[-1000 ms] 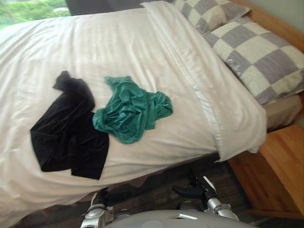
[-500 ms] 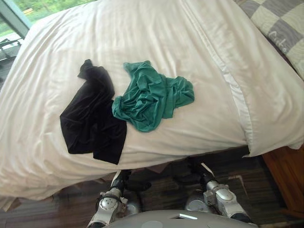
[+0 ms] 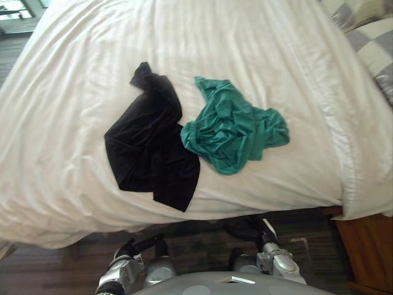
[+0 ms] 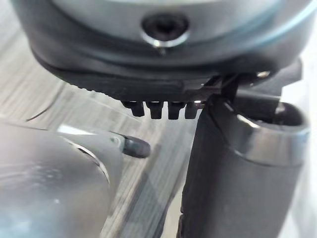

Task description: Tidy up the quilt and then pick up the clothes from the bed and put them into the laundry hamper

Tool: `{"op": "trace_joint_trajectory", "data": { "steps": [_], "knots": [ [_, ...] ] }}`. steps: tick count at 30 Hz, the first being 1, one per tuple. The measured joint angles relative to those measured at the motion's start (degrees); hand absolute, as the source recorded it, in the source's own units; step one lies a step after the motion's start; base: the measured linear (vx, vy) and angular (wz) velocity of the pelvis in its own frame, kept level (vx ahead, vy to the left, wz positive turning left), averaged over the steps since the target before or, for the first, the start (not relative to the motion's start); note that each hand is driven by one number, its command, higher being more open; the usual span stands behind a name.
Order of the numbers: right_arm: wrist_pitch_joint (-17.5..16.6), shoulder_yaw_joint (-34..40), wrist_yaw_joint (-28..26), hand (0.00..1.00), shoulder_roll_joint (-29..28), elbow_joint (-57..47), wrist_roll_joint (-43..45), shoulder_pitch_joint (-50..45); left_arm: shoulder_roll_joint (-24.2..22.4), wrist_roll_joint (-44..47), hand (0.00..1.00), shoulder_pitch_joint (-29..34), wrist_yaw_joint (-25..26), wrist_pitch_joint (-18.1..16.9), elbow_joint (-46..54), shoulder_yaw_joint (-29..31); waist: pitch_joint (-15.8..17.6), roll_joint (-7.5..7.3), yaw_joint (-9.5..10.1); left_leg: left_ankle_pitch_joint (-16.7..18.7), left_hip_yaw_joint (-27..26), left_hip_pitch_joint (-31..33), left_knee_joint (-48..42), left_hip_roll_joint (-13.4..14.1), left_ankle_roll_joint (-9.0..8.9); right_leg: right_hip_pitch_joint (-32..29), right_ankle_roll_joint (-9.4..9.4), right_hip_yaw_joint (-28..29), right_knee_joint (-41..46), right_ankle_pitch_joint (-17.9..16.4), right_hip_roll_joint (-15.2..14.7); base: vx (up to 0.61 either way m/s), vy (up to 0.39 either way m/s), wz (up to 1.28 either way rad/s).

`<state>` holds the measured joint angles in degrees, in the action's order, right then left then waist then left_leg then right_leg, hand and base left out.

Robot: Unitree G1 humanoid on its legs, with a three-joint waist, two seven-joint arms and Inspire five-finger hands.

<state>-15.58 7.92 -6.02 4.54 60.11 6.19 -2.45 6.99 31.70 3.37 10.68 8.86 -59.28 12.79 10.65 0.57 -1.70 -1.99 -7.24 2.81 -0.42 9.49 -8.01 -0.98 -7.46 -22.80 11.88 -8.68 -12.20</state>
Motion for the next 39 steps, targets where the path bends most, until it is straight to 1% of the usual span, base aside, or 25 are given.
{"op": "trace_joint_trajectory", "data": {
  "steps": [1, 2, 5, 6, 7, 8, 10, 11, 13, 15, 16, 17, 18, 20, 21, 23, 24, 26, 27, 28, 29, 33, 35, 37, 39],
  "knots": [
    [0.97, 3.0, 0.93, 1.0, -0.31, 1.19, 3.44, -0.06, -0.58, 6.94, 1.0, 1.04, 1.7, -0.09, -0.99, 4.2, -0.15, 0.25, 0.08, -0.7, 0.22, -0.1, 0.82, 0.0, 0.17, 0.41, 0.01, -0.8, 0.0, -0.01, 0.09, 0.01, -0.036, 0.34],
    [1.8, 8.1, 1.96, 1.0, -0.87, 2.2, 7.22, -0.33, -1.35, 11.8, 1.0, 2.31, 2.74, -0.2, -1.45, 10.52, 0.03, -0.09, 0.33, -1.12, 0.11, -0.52, 1.41, 0.05, 0.16, 0.9, 0.02, -0.89, -0.04, -0.01, 0.19, 0.01, -0.032, 0.26],
    [2.64, 23.09, 3.97, 1.0, -1.6, 2.21, 13.77, -3.51, -3.13, 18.58, 1.0, 5.35, 6.47, -2.31, -1.94, 29.38, -0.21, -1.41, 2.72, -1.34, -1.74, -3.66, 3.35, -0.01, -0.17, 2.86, 0.02, -0.47, -0.45, 0.01, 0.04, 0.02, 0.007, -0.05],
    [2.62, 25.78, 4.14, 1.0, -1.58, 2.17, 14.38, -4.37, -3.06, 19.35, 1.0, 5.85, 7.37, -2.88, -1.87, 33.67, -0.5, -1.82, 2.97, -1.34, -1.97, -4.26, 3.74, -0.07, -0.19, 3.32, 0.01, -0.48, -0.78, 0.02, 0.06, 0.02, 0.022, -0.05],
    [2.6, 30.0, 4.33, 1.0, -1.58, 1.97, 14.69, -5.71, -2.77, 20.11, 1.0, 6.38, 8.79, -4.0, -1.46, 40.74, -1.28, -2.35, 3.02, -1.22, -2.05, -4.46, 3.91, -0.14, -0.3, 3.79, -0.08, -0.59, -1.24, 0.07, 0.07, 0.0, 0.0, 0.0],
    [2.3, 36.85, 5.02, 1.0, -1.23, 1.79, 14.89, -7.36, -1.32, 22.15, 1.0, 6.74, 11.18, -6.56, 0.05, 50.89, -2.15, -2.68, 3.19, -1.01, -2.49, -5.13, 4.84, -0.15, -0.32, 4.43, -0.14, -0.73, -1.61, 0.1, 0.09, 0.0, 0.0, 0.0],
    [2.22, 42.74, 6.15, 1.0, 0.39, 1.76, 15.37, -8.7, 1.2, 23.83, 1.0, 7.25, 12.19, -8.53, 2.6, 58.39, -3.47, -3.24, 3.16, -0.72, -2.83, -5.76, 5.47, -0.17, -0.14, 5.36, -0.49, -0.98, -2.41, 0.3, 0.17, 0.0, 0.0, 0.0],
    [1.3, 47.34, 6.94, 1.0, 3.06, 1.61, 17.44, -9.78, 4.83, 25.31, 1.0, 7.25, 12.45, -10.05, 5.62, 62.84, -4.26, -3.39, 3.31, -0.31, -3.4, -6.54, 5.5, -0.18, -0.49, 6.56, -0.68, -1.33, -3.15, 0.4, 0.15, 0.0, 0.01, 0.03],
    [-0.42, 50.85, 7.79, 1.0, 6.22, 0.98, 18.94, -10.26, 9.3, 27.13, 1.0, 6.88, 12.67, -11.94, 8.8, 66.02, -5.72, -3.33, 3.22, -0.11, -3.47, -6.49, 5.51, -0.27, -0.74, 6.86, -0.7, -1.51, -3.74, 0.41, 0.15, 0.0, 0.008, 0.04],
    [-2.91, 54.94, 7.79, 1.0, 12.82, -1.89, 19.86, -9.82, 20.67, 28.75, 1.0, 5.22, 14.57, -16.47, 10.59, 69.68, -7.48, -2.73, 2.73, -0.51, -3.43, -6.41, 5.51, -0.35, -0.34, 7.32, -1.01, -1.51, -5.08, 0.66, 0.41, 0.0, 0.0, 0.0],
    [-3.32, 55.43, 7.77, 1.0, 14.64, -3.09, 19.84, -9.7, 23.89, 28.41, 1.0, 4.87, 15.17, -17.37, 10.59, 69.87, -7.8, -2.53, 2.59, -0.72, -3.41, -6.41, 5.5, -0.4, -0.62, 7.33, -1.12, -1.43, -5.1, 0.76, 0.4, 0.0, 0.0, 0.0],
    [-4.05, 55.9, 7.47, 1.0, 19.22, -6.26, 19.95, -8.93, 31.07, 25.84, 1.0, 4.16, 15.8, -19.8, 10.79, 69.67, -8.7, -2.11, 2.06, -1.01, -3.31, -6.39, 5.47, -0.49, -0.7, 7.31, -1.32, -1.21, -5.2, 1.34, 0.4, 0.0, 0.0, 0.0],
    [-4.07, 55.89, 7.43, 1.0, 20.17, -7.06, 19.95, -8.72, 32.46, 25.39, 1.0, 3.92, 15.89, -20.38, 11.13, 69.46, -8.89, -2.04, 2.0, -1.13, -3.31, -6.38, 5.47, -0.52, -0.68, 7.31, -1.33, -1.18, -5.25, 1.36, 0.39, 0.0, 0.0, 0.0],
    [-4.05, 54.04, 6.26, 1.0, 26.45, -15.47, 20.1, -6.76, 40.81, 20.96, 1.0, 1.4, 16.12, -24.29, 16.06, 65.39, -10.57, -2.0, 1.5, -1.34, -3.22, -6.42, 5.29, -0.64, -0.58, 7.39, -1.3, -1.11, -5.55, 1.65, 0.4, 0.0, 0.0, 0.0],
    [-4.04, 52.71, 5.99, 1.0, 27.78, -18.34, 20.13, -6.43, 42.45, 19.57, 1.0, 1.03, 16.09, -25.35, 17.25, 63.25, -10.95, -2.05, 1.44, -1.4, -3.2, -6.39, 5.29, -0.66, -0.58, 7.44, -1.35, -1.1, -5.72, 1.79, 0.41, -0.01, 0.006, -0.03],
    [-3.17, 46.84, 4.51, 1.0, 32.63, -30.89, 19.17, -4.77, 45.62, 16.38, 1.0, -1.32, 15.43, -27.21, 24.07, 54.3, -11.57, -0.84, 1.17, -1.63, -3.45, -6.3, 5.29, -0.68, -0.47, 7.06, -1.23, -0.61, -6.21, 2.4, 0.51, -0.04, 0.022, -0.07],
    [-2.46, 45.44, 4.06, 1.0, 33.65, -33.55, 18.8, -4.04, 45.71, 14.08, 1.0, -2.61, 15.7, -28.39, 25.94, 52.35, -11.54, -0.73, 1.0, -1.68, -3.49, -6.31, 5.29, -0.69, -0.45, 6.81, -1.28, -0.6, -6.28, 2.46, 0.5, -0.06, 0.029, -0.03],
    [-2.08, 38.24, 0.92, 1.0, 36.39, -38.69, 18.73, -0.53, 47.22, 3.83, 1.0, -9.25, 17.02, -29.81, 30.57, 45.66, -11.61, -0.67, 0.63, -1.86, -3.94, -6.48, 5.29, -0.42, -0.49, 6.63, -1.33, -0.01, -6.5, 2.63, 0.87, -0.06, 0.015, -0.08],
    [-2.16, 36.28, 0.13, 1.0, 36.54, -39.02, 18.75, 0.58, 48.04, 2.95, 1.0, -10.64, 16.93, -29.74, 30.55, 43.97, -11.64, -0.69, 0.6, -1.87, -4.32, -6.57, 5.29, -0.27, -0.52, 6.4, -1.23, 0.45, -6.5, 2.73, 1.03, -0.03, 0.001, -0.19],
    [-2.28, 34.95, -0.47, 1.0, 36.54, -39.08, 18.75, 1.45, 48.51, 2.54, 1.0, -11.46, 16.61, -29.64, 30.54, 42.98, -11.67, -0.77, 0.6, -1.87, -4.72, -6.69, 5.29, -0.13, -0.52, 6.17, -1.15, 0.93, -6.49, 2.83, 1.17, -0.02, 0.003, -0.45],
    [-2.72, 28.54, -2.67, 1.0, 35.22, -40.09, 18.13, 3.98, 49.09, 0.31, 1.0, -14.92, 13.95, -28.2, 30.32, 38.26, -11.66, -1.13, 0.11, -1.86, -6.29, -7.13, 5.27, 0.1, -0.54, 5.6, -1.02, 2.69, -7.04, 3.59, 1.5, -0.02, 0.005, -0.46],
    [-3.14, 23.02, -4.82, 1.0, 26.69, -45.0, 12.23, 3.61, 47.09, -8.59, 1.0, -15.2, 7.71, -25.45, 30.49, 29.81, -11.59, -1.19, -1.54, -1.78, -9.1, -7.27, 5.21, -0.01, -0.61, 4.02, -0.89, 5.66, -7.13, 4.57, 1.5, 0.01, 0.018, -0.44],
    [-3.13, 20.49, -5.53, 1.0, 23.64, -45.73, 11.36, 3.33, 44.41, -14.87, 1.0, -15.25, 6.11, -24.51, 30.78, 25.92, -11.39, -1.14, -2.39, -1.72, -10.26, -7.65, 5.2, -0.11, -0.52, 3.6, -0.93, 7.1, -7.4, 5.1, 1.5, 0.0, 0.023, -0.35],
    [-2.32, 18.84, -6.68, 1.0, 22.17, -47.95, 9.48, 2.86, 39.09, -21.74, 1.0, -15.23, 4.82, -22.24, 33.39, 22.29, -10.6, -0.99, -3.32, -1.58, -11.58, -8.5, 5.21, -0.16, -0.31, 3.63, -0.98, 8.56, -7.85, 5.55, 1.5, -0.01, 0.024, -0.36],
    [-2.11, 18.18, -7.38, 1.0, 22.11, -54.54, 9.47, 1.21, 33.3, -27.96, 1.0, -15.15, 2.37, -19.47, 36.87, 17.63, -9.26, -0.47, -3.85, -1.33, -12.67, -9.26, 5.22, -0.14, -0.09, 3.57, -1.0, 9.87, -7.94, 5.94, 1.63, -0.03, 0.02, -0.28]
  ]
}}
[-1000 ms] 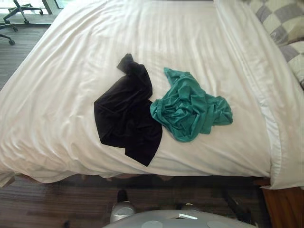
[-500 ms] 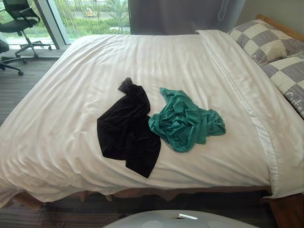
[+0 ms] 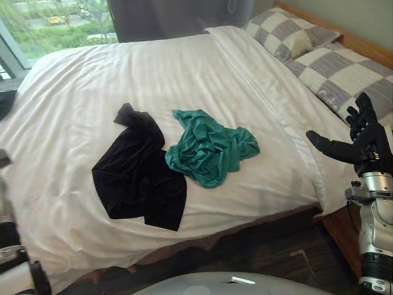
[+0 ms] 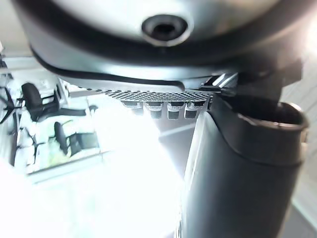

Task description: Tidy up the quilt and then pick up the clothes from the bed and put them into the laundry hamper

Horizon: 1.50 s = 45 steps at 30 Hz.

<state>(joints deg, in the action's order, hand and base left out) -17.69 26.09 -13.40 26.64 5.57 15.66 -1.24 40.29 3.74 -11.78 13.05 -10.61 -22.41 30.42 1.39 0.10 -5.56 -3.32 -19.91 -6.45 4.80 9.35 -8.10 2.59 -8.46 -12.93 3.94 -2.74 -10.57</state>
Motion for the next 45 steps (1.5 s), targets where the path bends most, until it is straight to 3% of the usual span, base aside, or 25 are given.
{"op": "trace_joint_trajectory", "data": {
  "steps": [4, 9, 14, 20, 22, 26, 28, 30, 35, 40, 45],
  "knots": [
    [0.0, -1.57, -0.04, 1.0, -0.33, -6.71, 0.26, -0.41, -4.11, -4.22, 1.0, 0.07, -5.63, 3.76, 2.46, -5.14, 0.47, 0.56, -1.21, 0.15, -1.28, -0.32, 0.01, 0.32, 0.01, -0.63, 0.19, 1.4, 0.0, 0.45, 0.45, -0.03, 0.008, -0.19],
    [1.42, -4.14, 0.05, 1.0, -3.87, -8.83, -1.96, -2.16, -5.72, -6.78, 1.0, 1.21, -10.65, 7.22, 4.71, -8.18, 1.77, 1.38, -2.0, 0.43, -2.76, -1.07, 0.06, 0.49, -0.27, -0.93, 0.22, 3.03, 0.0, 0.84, 0.77, -0.03, 0.006, -0.15],
    [4.31, -6.46, 0.03, 1.0, -5.07, -8.86, -2.17, -5.34, -7.88, -15.73, 1.0, 3.55, -10.77, 13.48, 4.78, -9.52, 2.67, 2.84, -2.26, 0.44, -4.19, -1.02, 0.13, 0.48, -0.28, -1.54, 0.33, 4.06, -0.17, 1.31, 0.87, -0.01, 0.004, -0.11],
    [4.79, -6.74, -0.1, 1.0, -7.28, -13.98, -1.78, -7.08, -9.23, -24.17, 1.0, 8.54, -10.54, 17.85, -1.55, -11.31, 2.73, 2.96, -2.44, 0.62, -6.43, -0.8, 0.25, 1.27, -0.57, -2.72, 0.75, 6.14, -1.29, 2.47, 1.96, -0.01, -0.009, -0.19],
    [4.7, -6.86, -0.38, 1.0, -7.31, -16.4, -1.72, -7.09, -11.06, -26.86, 1.0, 9.81, -9.48, 19.68, -5.35, -11.25, 2.73, 3.06, -2.61, 0.68, -7.13, -0.79, 0.27, 1.24, -0.65, -3.18, 0.67, 6.78, -1.29, 2.57, 2.0, -0.01, -0.001, -0.16],
    [4.58, -7.79, -1.85, 1.0, -7.31, -17.6, -1.0, -7.16, -16.15, -29.08, 1.0, 12.29, -7.15, 19.84, -8.87, -10.23, 2.79, 3.18, -2.48, 0.66, -7.8, 0.2, 0.26, 1.23, -0.69, -4.39, 0.63, 7.16, -1.25, 2.77, 1.98, -0.01, 0.0, -0.03],
    [4.61, -8.74, -2.61, 1.0, -7.24, -18.87, -0.17, -6.95, -19.63, -29.06, 1.0, 12.32, -4.32, 19.37, -9.25, -9.65, 2.95, 4.07, -2.24, 0.58, -8.09, 1.36, 0.24, 1.14, -0.65, -5.88, 0.62, 7.43, -0.85, 2.77, 1.86, -0.01, 0.003, -0.07],
    [4.59, -10.16, -3.82, 1.0, -7.01, -23.72, 1.5, -5.49, -22.1, -28.86, 1.0, 11.5, -0.05, 18.78, -10.18, -9.67, 3.51, 5.99, -2.26, -0.16, -8.93, 5.12, 0.09, 0.8, -0.25, -11.2, 0.61, 8.82, 1.09, 2.78, 1.65, -0.03, 0.012, -0.16],
    [4.59, -12.14, -3.97, 1.0, -3.93, -26.98, 2.71, 1.12, -25.33, -28.83, 1.0, 8.61, 8.55, 18.18, -13.27, -10.92, 6.97, 7.54, -2.52, -1.64, -10.49, 8.01, 0.07, 1.3, -0.24, -16.27, 0.64, 10.54, 3.48, 2.77, 2.39, -0.04, -0.015, -0.15],
    [4.59, -12.08, -4.32, 1.0, -3.62, -30.38, 5.71, 2.2, -25.45, -28.8, 1.0, 7.64, 13.6, 18.18, -12.48, -13.77, 8.44, 6.91, -2.55, -1.86, -11.05, 7.92, 0.09, 1.65, -0.33, -16.53, 0.68, 10.91, 3.84, 2.71, 2.85, -0.01, -0.014, -0.04],
    [4.64, -12.1, -6.58, 1.0, -4.41, -31.5, 7.41, 1.0, -22.46, -26.87, 1.0, 7.59, 11.56, 19.56, -4.19, -16.0, 9.29, 4.33, -2.39, -2.06, -9.63, 7.46, 0.1, 1.57, -0.21, -14.91, 0.62, 9.88, 3.77, 2.79, 2.58, 0.01, 0.007, 0.15]
  ]
}}
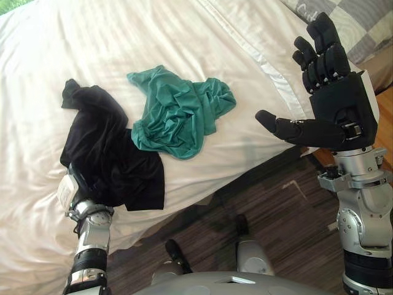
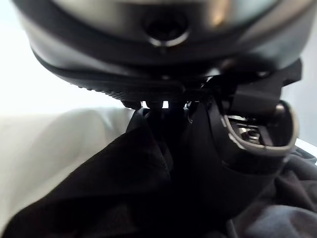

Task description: Tidy up the quilt and then pick up the clothes from the bed and put them into the laundry hamper

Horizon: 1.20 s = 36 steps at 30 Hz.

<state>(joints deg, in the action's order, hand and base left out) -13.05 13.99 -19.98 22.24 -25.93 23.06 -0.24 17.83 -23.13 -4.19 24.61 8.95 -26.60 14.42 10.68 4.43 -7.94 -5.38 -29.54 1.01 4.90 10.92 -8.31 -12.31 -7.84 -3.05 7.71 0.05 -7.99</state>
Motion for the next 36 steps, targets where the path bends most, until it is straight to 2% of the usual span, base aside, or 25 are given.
{"op": "trace_joint_trajectory", "data": {
  "steps": [1, 4, 7, 9, 13, 16, 19, 20, 25, 30, 36],
  "knots": [
    [0.21, 0.0, -0.92, 1.0, -0.58, -0.02, 0.0, -1.08, 1.21, 1.0, 0.0, 0.01, -1.77, 0.02, 2.36, -0.29, -0.1, -0.4, 0.13, 0.0, 0.54, -0.79, 0.0, 0.02, -0.01, 1.2, 0.01, 0.08, -0.08, -0.01, -0.04, 0.07, 0.01, 0.25],
    [1.42, 0.0, -3.35, 1.0, -3.23, -0.91, -0.01, -4.4, 3.91, 2.32, 0.0, 0.13, -5.82, -0.16, 9.47, -0.23, -0.51, -1.1, 0.17, 0.01, 1.5, -2.63, -0.01, 0.03, -0.01, 4.04, 0.04, 0.4, -0.78, -0.06, -0.15, 0.06, 0.015, 0.19],
    [2.78, -0.08, -4.9, 1.0, -5.24, -3.48, -0.03, -7.29, 4.69, 2.21, 0.0, 0.35, -9.53, -0.81, 13.57, -0.16, -0.86, -0.99, 0.23, 0.01, 1.58, -3.71, 0.01, -0.03, -0.02, 5.47, 0.03, 0.51, -1.16, -0.08, -0.25, 0.01, 0.003, 0.02],
    [3.36, -0.8, -5.59, 1.0, -5.34, -4.03, -0.03, -8.82, 4.53, 2.2, 0.0, 1.87, -12.78, -1.48, 13.9, -0.81, -2.94, -0.66, -0.12, 0.03, 1.46, -3.59, 0.17, -0.01, -0.03, 5.71, 0.01, 0.72, -2.08, -0.08, -0.2, 0.0, -0.002, -0.02],
    [4.19, -1.21, -6.02, 1.0, -6.24, -4.08, -0.23, -11.78, 0.9, 2.22, 0.0, 6.45, -17.5, -1.33, 13.94, -5.66, -5.56, 0.34, -0.3, 0.37, 1.39, -4.61, 0.21, 0.44, -0.38, 7.54, -0.25, 0.63, -3.72, 0.09, 0.27, 0.0, 0.0, 0.0],
    [4.19, -1.16, -6.01, 1.0, -6.47, -4.07, -0.22, -12.49, -1.46, 1.48, 0.0, 9.87, -19.87, -1.31, 13.96, -8.11, -6.21, 0.24, -0.2, 0.39, 1.37, -4.56, 0.21, 0.71, -0.43, 8.04, -0.4, 0.64, -5.08, 0.81, 0.58, 0.0, 0.0, 0.0],
    [4.19, -1.1, -6.0, 1.0, -6.47, -4.06, -0.2, -12.6, -1.75, -1.22, 0.0, 11.83, -21.57, -1.31, 14.37, -8.9, -6.68, -0.01, -0.08, 0.32, 1.65, -4.54, 0.21, 0.75, -0.43, 8.53, -0.35, 0.4, -5.64, 1.24, 0.61, 0.01, -0.006, 0.03],
    [4.19, -1.11, -5.99, 1.0, -6.47, -4.06, -0.2, -12.61, -1.75, -2.13, 1.0, 12.03, -21.89, -1.31, 14.37, -8.96, -6.93, -0.04, 0.01, 0.2, 1.66, -4.53, 0.2, 0.73, -0.45, 8.63, -0.38, 0.39, -5.89, 1.48, 0.61, 0.03, -0.009, 0.05],
    [4.18, -1.15, -5.98, 1.0, -6.47, -3.95, -0.21, -12.62, -1.76, -2.27, 1.0, 13.37, -20.49, -1.08, 14.48, -8.95, -7.9, -0.17, 0.16, 0.11, 1.94, -4.6, 0.2, 0.74, -0.46, 8.93, -0.37, 0.13, -5.92, 1.51, 0.58, 0.02, -0.007, 0.02],
    [4.18, -1.23, -5.94, 1.0, -6.47, -2.16, -0.2, -12.59, -1.76, -3.97, 1.0, 13.13, -14.4, -0.04, 14.3, -8.14, -7.9, -0.17, 0.18, 0.1, 1.94, -4.39, 0.22, 0.81, -0.45, 8.79, -0.36, 0.14, -5.94, 1.51, 0.61, 0.0, 0.0, 0.0],
    [4.18, -1.26, -5.76, 1.0, -6.47, 0.07, -0.17, -12.57, -1.53, -2.52, 1.0, 9.66, -7.42, -0.13, 14.17, -1.37, -8.02, -0.08, 0.3, 0.05, 1.84, -4.3, 0.21, 0.81, -0.45, 8.68, -0.24, 0.21, -5.96, 1.67, 0.62, 0.0, 0.0, 0.0]
  ]
}}
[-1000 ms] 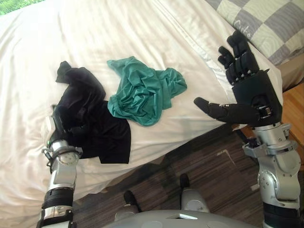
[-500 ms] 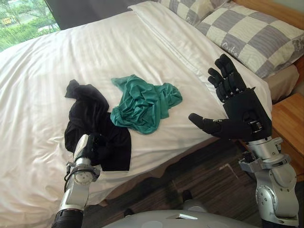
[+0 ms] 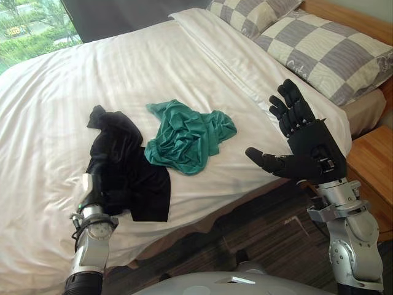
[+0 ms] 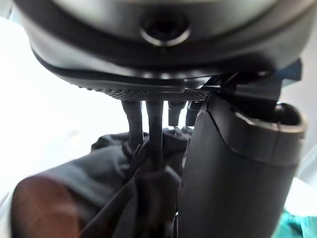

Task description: Tidy up the quilt and then pick up the clothes from the bed and put them into the laundry hamper

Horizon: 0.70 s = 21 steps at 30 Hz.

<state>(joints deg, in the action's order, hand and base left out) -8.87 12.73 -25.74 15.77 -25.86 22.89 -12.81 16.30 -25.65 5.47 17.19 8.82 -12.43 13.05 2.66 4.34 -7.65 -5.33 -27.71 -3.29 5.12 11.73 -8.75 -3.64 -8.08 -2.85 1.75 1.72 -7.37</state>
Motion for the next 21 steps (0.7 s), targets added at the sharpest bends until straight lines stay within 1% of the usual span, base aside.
{"op": "trace_joint_trajectory", "data": {
  "steps": [3, 7, 11, 14, 18, 20, 21],
  "knots": [
    [0.01, -0.57, -0.22, 1.0, -0.03, -0.01, 0.0, -0.05, 0.08, 3.16, 1.0, -1.54, 2.05, -0.12, 1.33, 3.16, -1.05, 0.22, -0.02, -0.1, -0.1, -0.14, -0.02, -0.06, -0.03, 0.1, 0.01, 0.0, 0.0, 0.01, -0.07, 0.02, -0.006, -0.01],
    [0.15, -1.08, -0.75, 1.0, -0.55, -0.25, 0.0, -0.42, 0.06, 3.36, 1.0, -1.53, 2.1, -0.98, 4.79, 3.58, -1.43, 0.24, 0.02, -0.03, -0.21, -1.29, -0.02, -0.05, -0.1, 1.19, 0.03, -0.01, 0.0, -0.02, -0.09, 0.01, -0.003, 0.0],
    [0.8, -1.06, -1.88, 1.0, -1.25, -3.02, -0.01, -3.49, -0.15, 3.3, 1.0, -1.44, 1.22, -1.37, 8.42, 3.57, -1.85, 0.53, 0.02, 0.42, -0.41, -2.12, 0.0, -0.03, -0.1, 2.04, 0.01, 0.04, 0.0, -0.04, -0.11, -0.01, 0.004, 0.0],
    [0.83, -1.05, -2.98, 1.0, -1.74, -4.45, 0.01, -4.6, -0.49, 3.02, 1.0, -0.66, -1.02, -1.36, 8.43, 3.58, -2.83, 1.17, -0.27, 0.78, -0.74, -2.33, 0.0, -0.12, -0.09, 2.08, -0.03, 0.25, 0.0, -0.03, -0.21, -0.01, 0.007, -0.04],
    [0.85, -1.05, -3.13, 1.0, -2.0, -4.47, 0.01, -4.52, -2.25, 2.54, 1.0, -0.39, -2.54, -1.17, 7.08, 3.2, -2.8, 1.36, -0.26, 0.94, -1.79, -2.26, 0.0, -0.09, -0.27, 1.5, -0.09, 0.92, -0.01, -0.01, -0.2, -0.02, 0.003, -0.1],
    [0.84, -1.27, -3.39, 1.0, -1.96, -4.47, 0.01, -4.03, -2.43, 2.52, 1.0, -0.41, -2.36, -0.92, 3.71, 2.11, -2.78, 1.66, -0.18, 0.98, -2.75, -1.55, 0.0, -0.13, -0.3, 0.1, -0.08, 1.83, 0.16, -0.03, -0.2, 0.0, 0.003, -0.2],
    [0.84, -1.79, -3.58, 1.0, -1.86, -4.47, 0.02, -3.21, -2.45, 2.51, 1.0, -0.66, -2.02, 0.19, 0.27, 1.18, -2.8, 2.02, -0.35, 0.94, -3.62, 0.02, -0.01, -0.13, -0.29, -2.07, -0.19, 2.55, 0.45, 0.05, -0.32, 0.01, -0.005, -0.21]
  ]
}}
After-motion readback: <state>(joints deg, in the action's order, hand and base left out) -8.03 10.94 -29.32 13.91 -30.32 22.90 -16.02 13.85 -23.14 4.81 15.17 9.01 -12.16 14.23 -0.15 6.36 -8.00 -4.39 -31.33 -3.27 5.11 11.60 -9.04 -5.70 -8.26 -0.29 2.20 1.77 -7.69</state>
